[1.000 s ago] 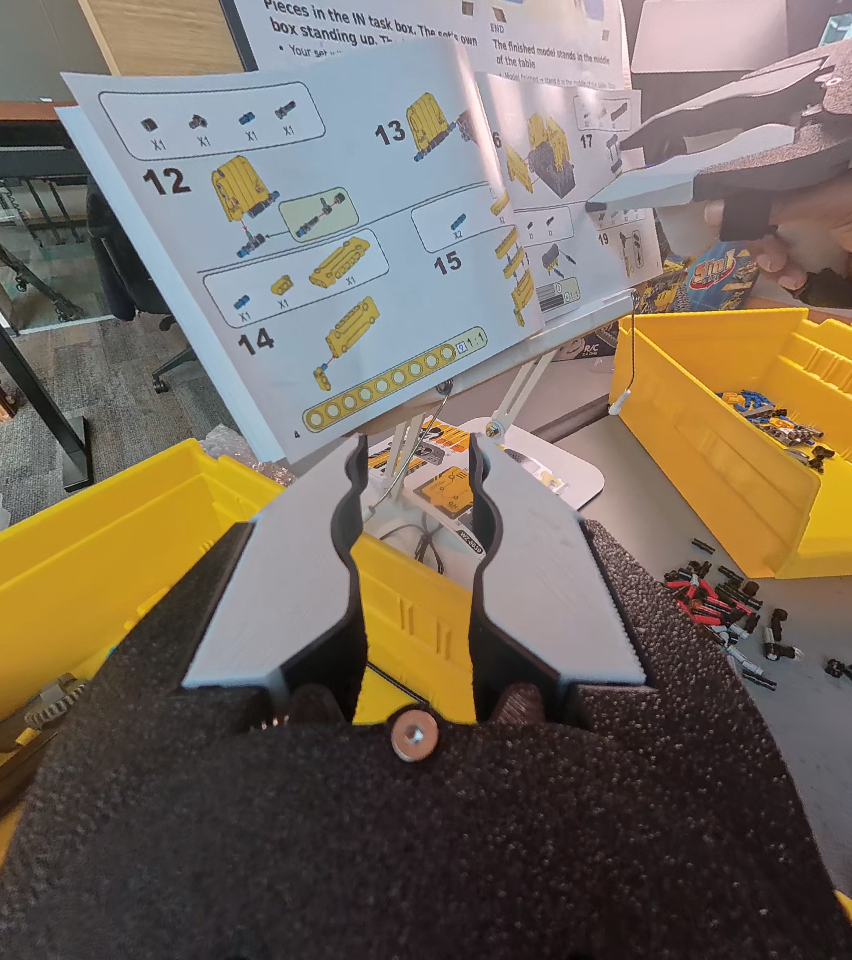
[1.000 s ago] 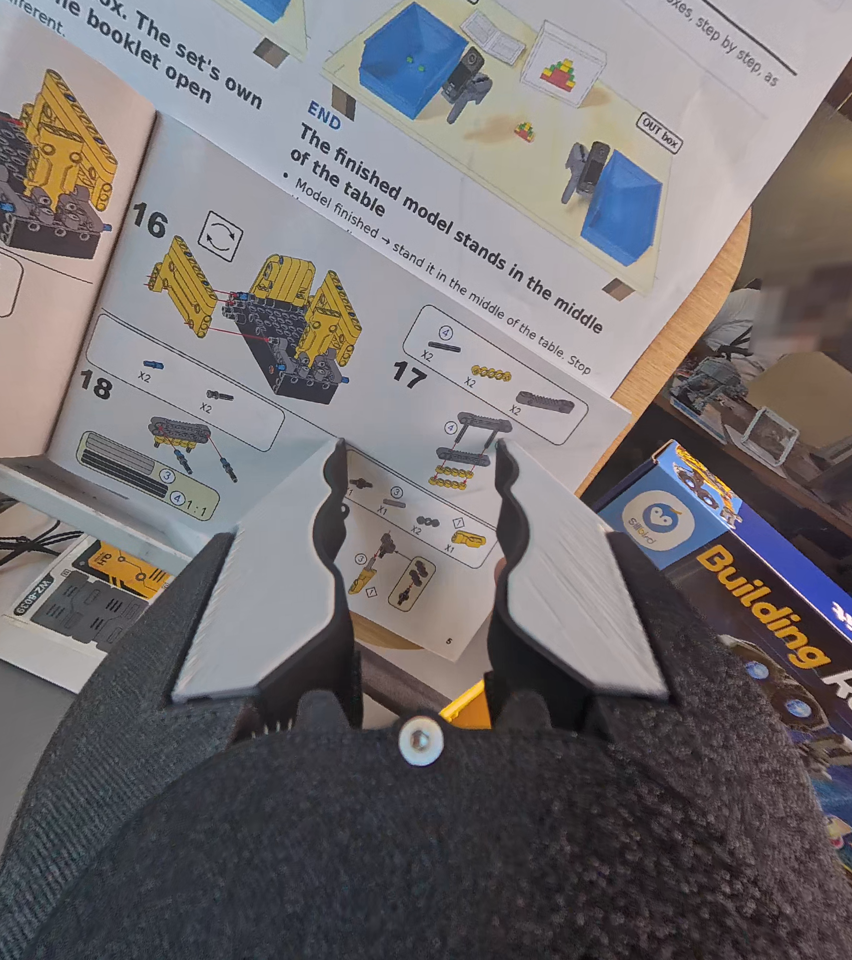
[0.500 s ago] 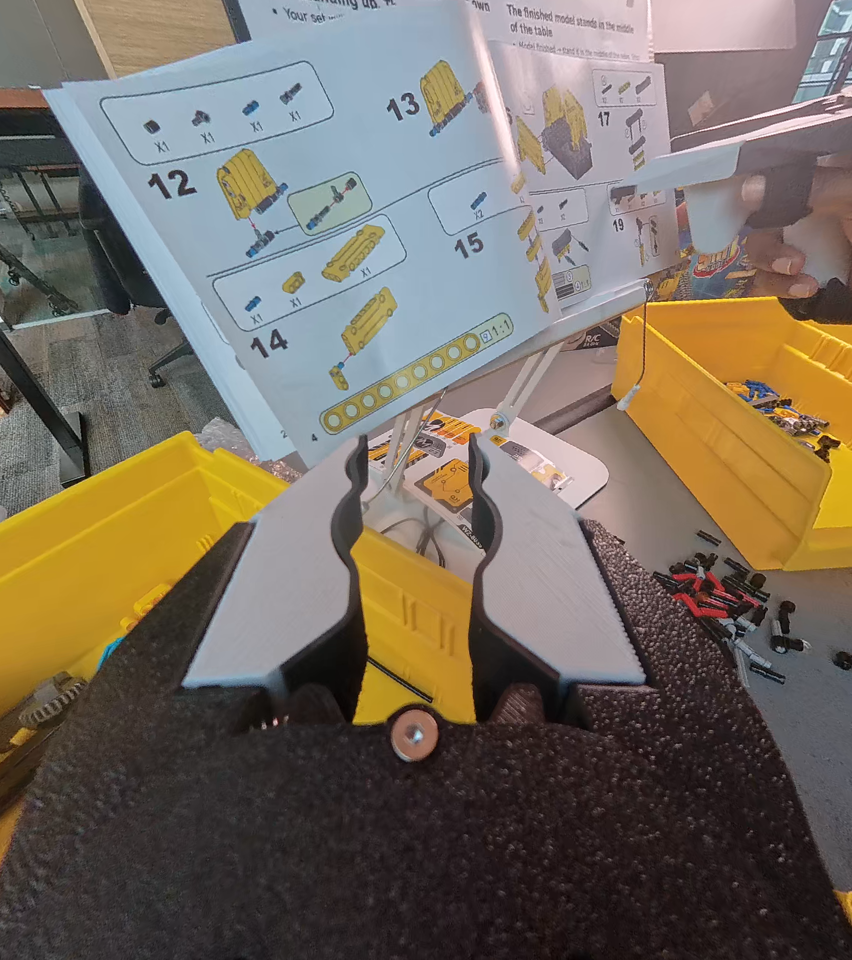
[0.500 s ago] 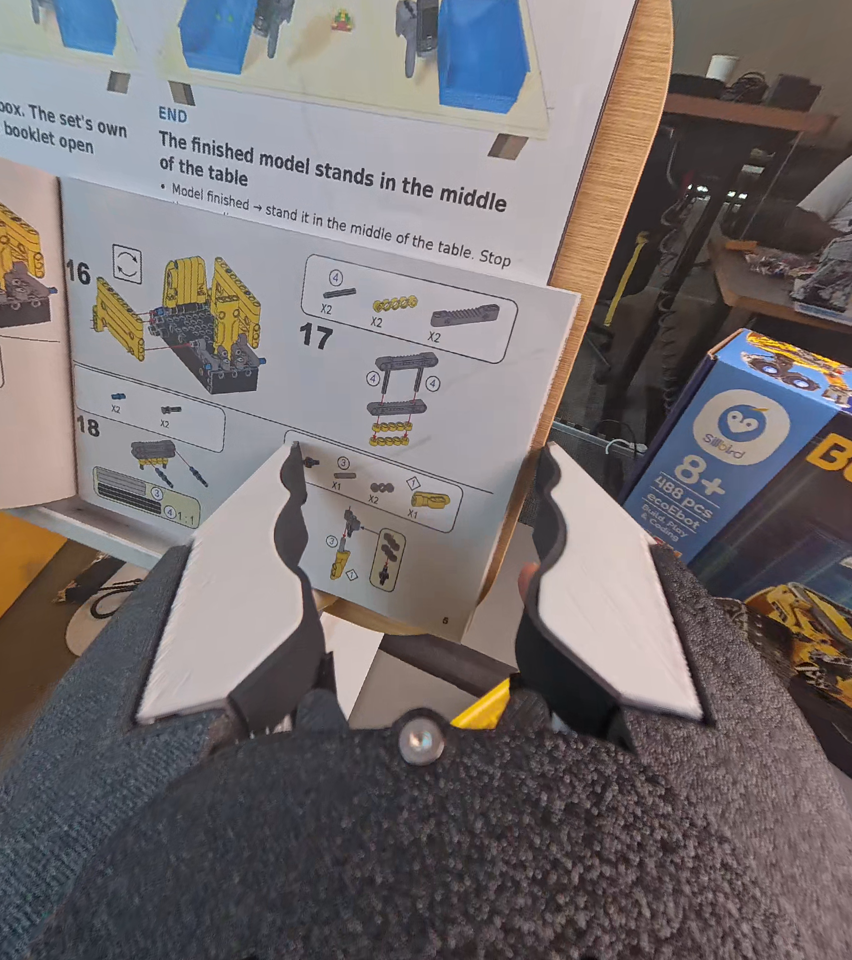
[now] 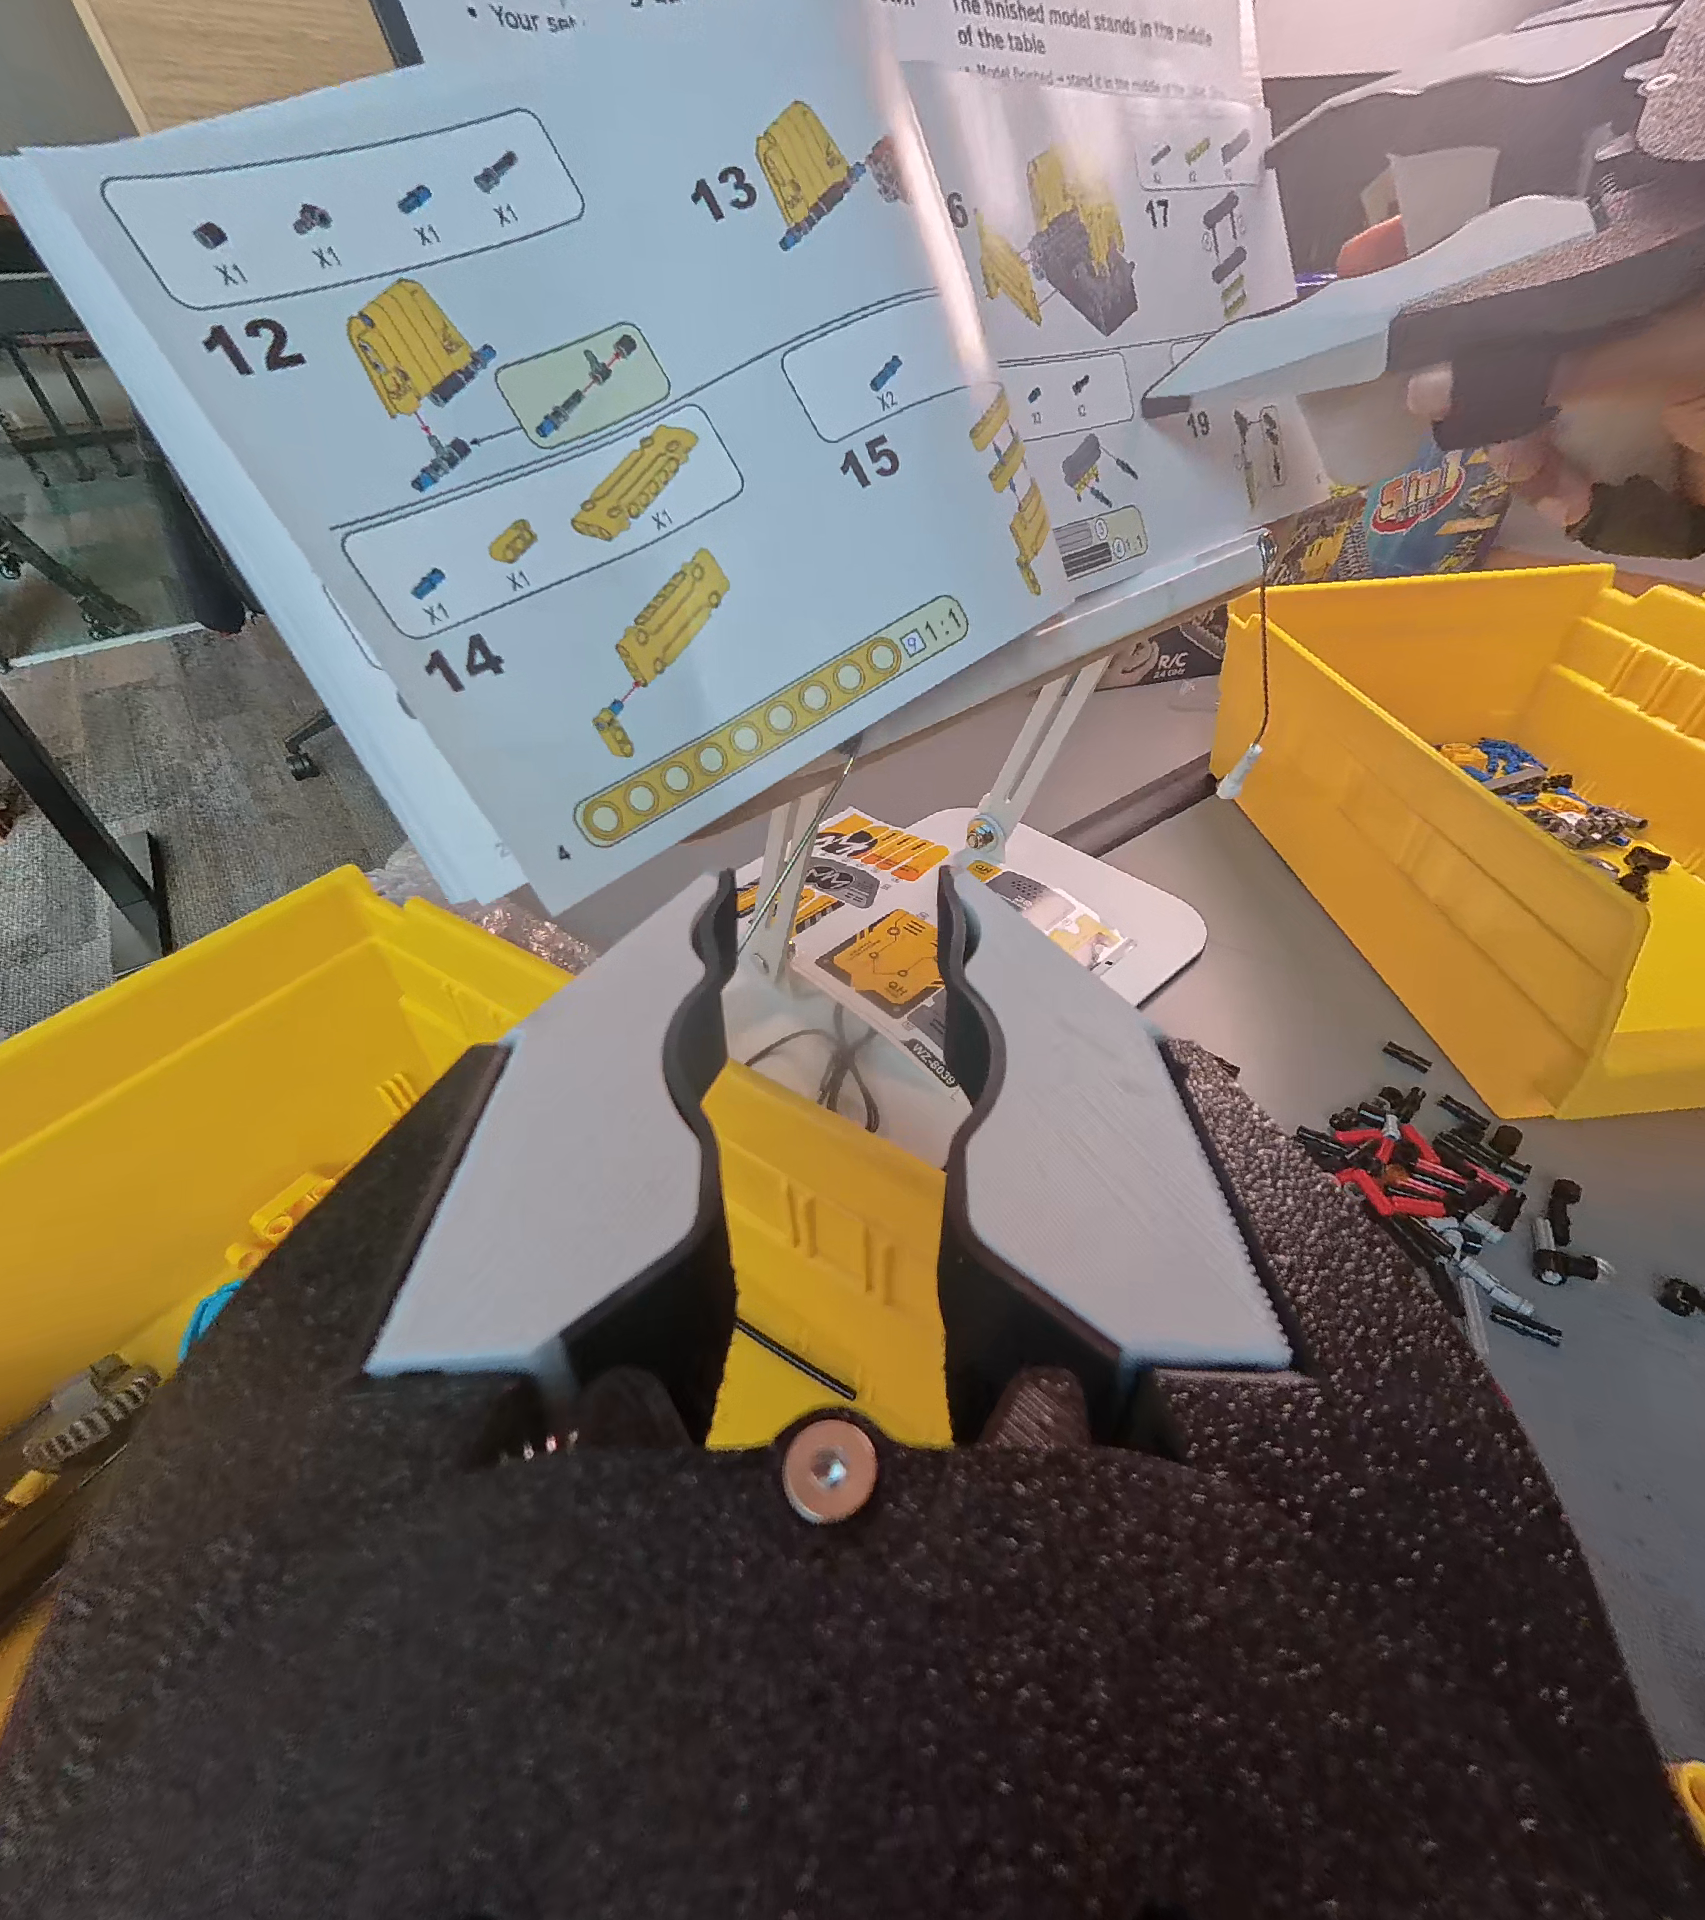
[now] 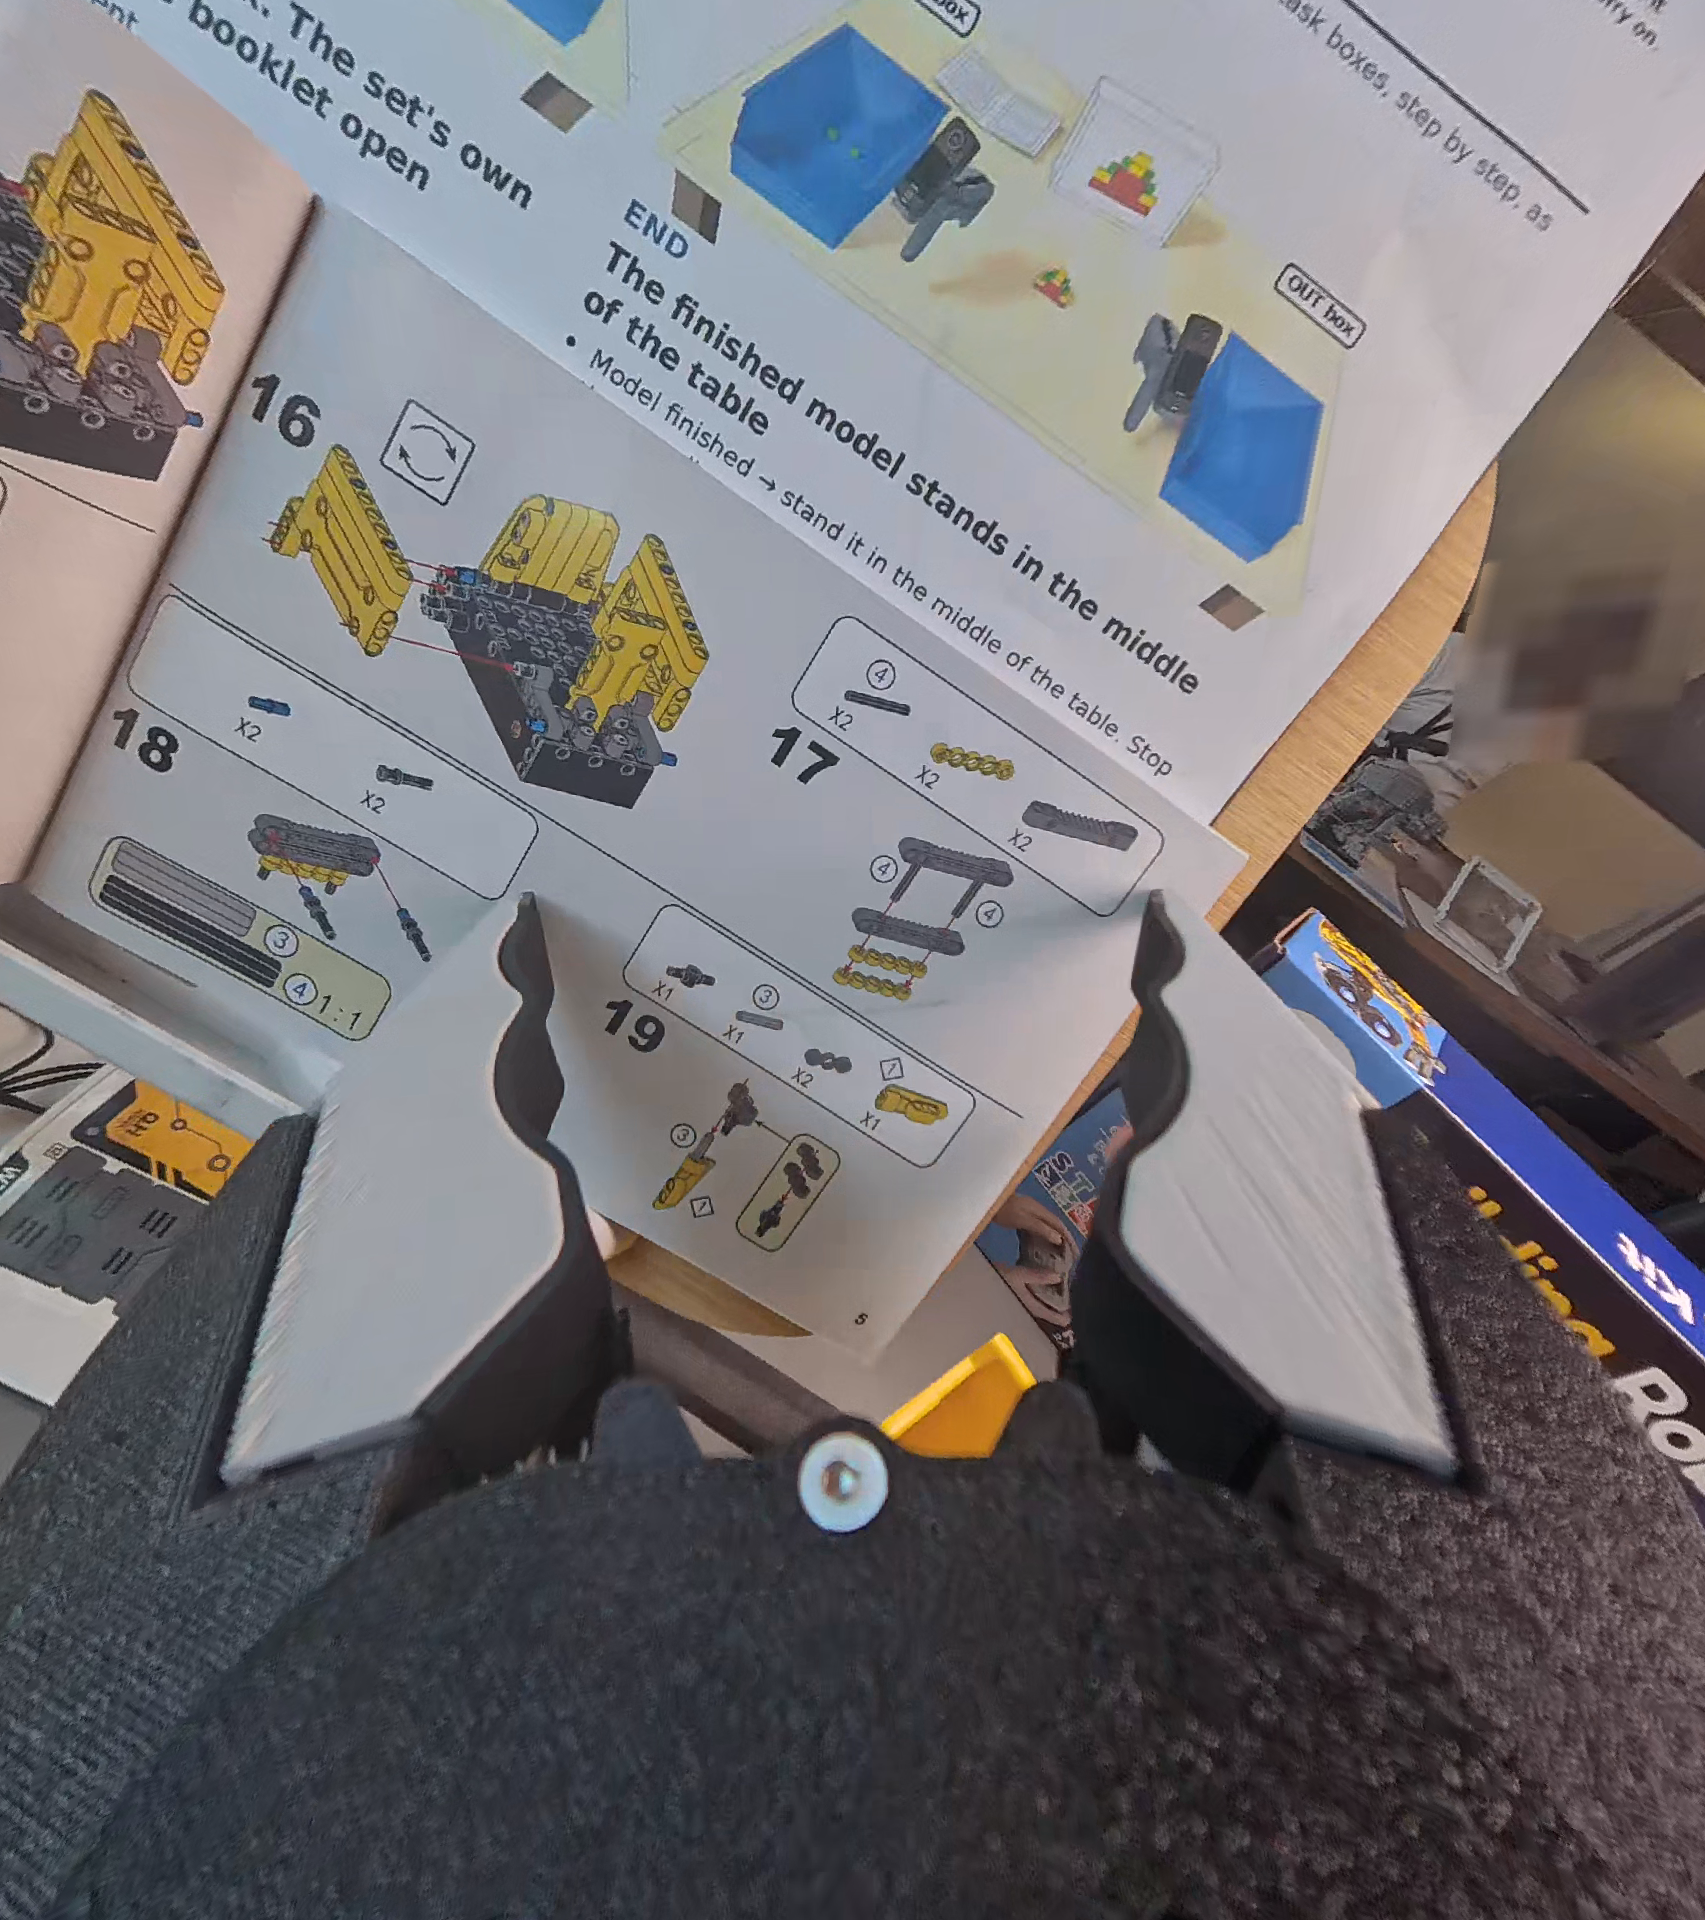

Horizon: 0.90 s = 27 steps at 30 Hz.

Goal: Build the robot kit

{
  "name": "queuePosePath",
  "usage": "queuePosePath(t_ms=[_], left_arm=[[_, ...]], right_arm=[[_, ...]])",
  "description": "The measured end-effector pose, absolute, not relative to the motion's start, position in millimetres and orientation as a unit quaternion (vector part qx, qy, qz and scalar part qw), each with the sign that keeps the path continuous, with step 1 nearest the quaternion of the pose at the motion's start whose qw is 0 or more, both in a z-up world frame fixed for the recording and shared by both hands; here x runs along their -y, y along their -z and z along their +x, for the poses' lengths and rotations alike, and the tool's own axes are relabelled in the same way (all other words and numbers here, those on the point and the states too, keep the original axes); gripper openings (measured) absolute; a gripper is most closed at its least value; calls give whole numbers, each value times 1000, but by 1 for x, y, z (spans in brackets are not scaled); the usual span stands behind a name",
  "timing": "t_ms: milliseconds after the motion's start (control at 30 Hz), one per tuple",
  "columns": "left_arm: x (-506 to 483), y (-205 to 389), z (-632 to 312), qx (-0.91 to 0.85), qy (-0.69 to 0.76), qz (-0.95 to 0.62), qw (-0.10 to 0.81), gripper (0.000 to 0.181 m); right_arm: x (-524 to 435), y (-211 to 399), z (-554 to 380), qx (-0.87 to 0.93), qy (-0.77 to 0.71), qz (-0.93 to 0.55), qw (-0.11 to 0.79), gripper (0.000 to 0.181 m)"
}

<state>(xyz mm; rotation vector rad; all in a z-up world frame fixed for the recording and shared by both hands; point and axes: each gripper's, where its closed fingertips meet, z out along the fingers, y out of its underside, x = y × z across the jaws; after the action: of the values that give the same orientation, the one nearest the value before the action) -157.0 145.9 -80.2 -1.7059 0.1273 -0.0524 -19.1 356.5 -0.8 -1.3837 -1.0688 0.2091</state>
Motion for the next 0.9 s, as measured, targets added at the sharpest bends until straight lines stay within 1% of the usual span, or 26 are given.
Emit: queuePosePath(t_ms=[33,100,200,267,300,333,367,467,700,800,833,867,900], left_arm=[[-146,80,-157,-55,25,-752,657,37],[-147,80,-157,-54,28,-752,656,37],[-147,82,-156,-57,26,-754,654,37],[-147,82,-156,-58,25,-754,654,37],[-147,82,-157,-57,25,-754,654,37],[-147,82,-157,-57,26,-754,654,37],[-148,82,-157,-56,27,-754,654,37],[-149,85,-156,-58,26,-757,651,37],[-150,88,-158,-57,24,-759,648,36],[-151,90,-157,-56,26,-761,646,36],[-151,90,-157,-56,26,-761,646,36],[-151,90,-156,-57,26,-761,646,36],[-152,90,-155,-58,26,-761,645,36]], right_arm=[[-355,2,-20,469,-93,-606,635,106],[-350,6,-22,477,-101,-602,633,84],[-349,4,-20,476,-107,-601,633,83],[-354,-9,-14,451,-130,-601,647,83],[-359,-15,-11,439,-135,-603,652,99],[-362,-14,-12,441,-140,-609,644,111],[-362,-6,-16,455,-145,-618,624,120],[-366,-2,-19,464,-121,-621,621,120],[-366,-9,-13,449,-109,-616,638,99],[-367,-11,-6,441,-100,-610,651,83],[-363,-9,-7,449,-109,-606,647,69],[-360,-8,-9,450,-118,-602,649,62],[-359,-7,-9,453,-108,-595,655,60]])
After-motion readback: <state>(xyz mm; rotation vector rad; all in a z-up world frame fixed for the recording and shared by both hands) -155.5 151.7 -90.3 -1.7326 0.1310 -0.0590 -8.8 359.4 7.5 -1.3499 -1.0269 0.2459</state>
